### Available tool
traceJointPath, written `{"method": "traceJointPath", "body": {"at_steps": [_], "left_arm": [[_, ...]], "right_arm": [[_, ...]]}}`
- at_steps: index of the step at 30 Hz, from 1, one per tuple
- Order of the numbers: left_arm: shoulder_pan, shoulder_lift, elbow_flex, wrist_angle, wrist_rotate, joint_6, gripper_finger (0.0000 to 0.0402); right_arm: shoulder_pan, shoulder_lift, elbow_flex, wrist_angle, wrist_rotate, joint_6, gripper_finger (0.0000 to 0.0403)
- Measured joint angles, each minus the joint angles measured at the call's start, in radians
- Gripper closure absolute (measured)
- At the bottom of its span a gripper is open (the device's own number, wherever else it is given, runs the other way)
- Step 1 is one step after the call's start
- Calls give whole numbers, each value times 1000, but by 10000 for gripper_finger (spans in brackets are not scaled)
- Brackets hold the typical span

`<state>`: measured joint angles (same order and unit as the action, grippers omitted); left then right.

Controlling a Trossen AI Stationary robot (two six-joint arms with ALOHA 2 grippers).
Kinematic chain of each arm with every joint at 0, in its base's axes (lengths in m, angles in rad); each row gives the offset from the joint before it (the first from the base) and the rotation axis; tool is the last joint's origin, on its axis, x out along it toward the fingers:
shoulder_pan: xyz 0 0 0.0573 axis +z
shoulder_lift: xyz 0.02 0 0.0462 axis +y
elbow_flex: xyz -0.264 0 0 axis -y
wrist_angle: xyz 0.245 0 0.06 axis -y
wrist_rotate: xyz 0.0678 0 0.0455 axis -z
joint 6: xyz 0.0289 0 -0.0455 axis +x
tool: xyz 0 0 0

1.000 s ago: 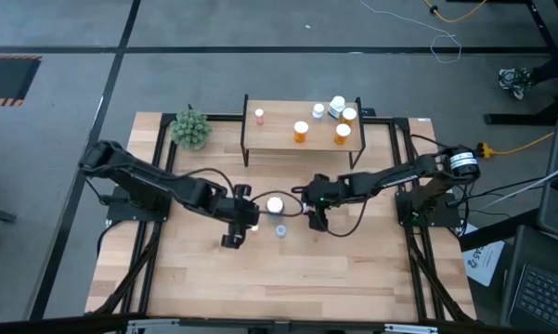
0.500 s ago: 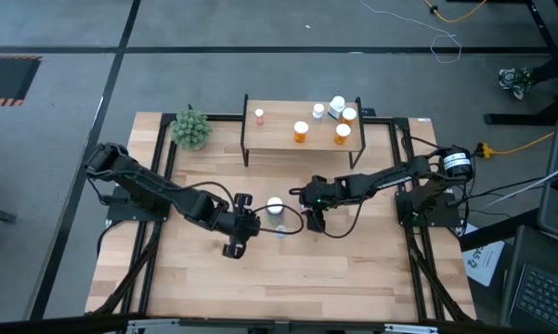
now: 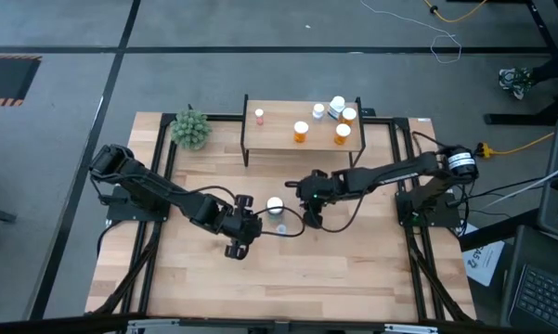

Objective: Pick and place medicine bottles onto shelf by color
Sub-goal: Put the right pink pill bottle on the shelf

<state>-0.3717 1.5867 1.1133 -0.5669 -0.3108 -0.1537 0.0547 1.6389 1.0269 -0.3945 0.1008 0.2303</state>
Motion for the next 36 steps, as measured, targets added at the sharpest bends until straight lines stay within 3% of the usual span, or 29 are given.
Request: {"method": "traceJointPath", "body": {"at_steps": [12,16,20,25,29,36], "left_arm": [[-3,0,0,-27,0,-2,246],[-2,0,0,-29,0,-2,246],[-2,0,0,-27,-1,-2,246],[-2,0,0,-27,-2,-1,246],[-2,0,0,-27,-18,-1,246],[-2,0,0,-26,-21,-1,246]], "right_arm": [[-36,-64,389,-481,251,-96,303],[-108,-72,472,-527,309,-163,303],[-242,-71,489,-524,267,-215,303],[-405,-70,489,-528,104,-213,303],[-465,-70,474,-506,77,-237,303],[-510,-69,325,-375,37,-237,298]]}}
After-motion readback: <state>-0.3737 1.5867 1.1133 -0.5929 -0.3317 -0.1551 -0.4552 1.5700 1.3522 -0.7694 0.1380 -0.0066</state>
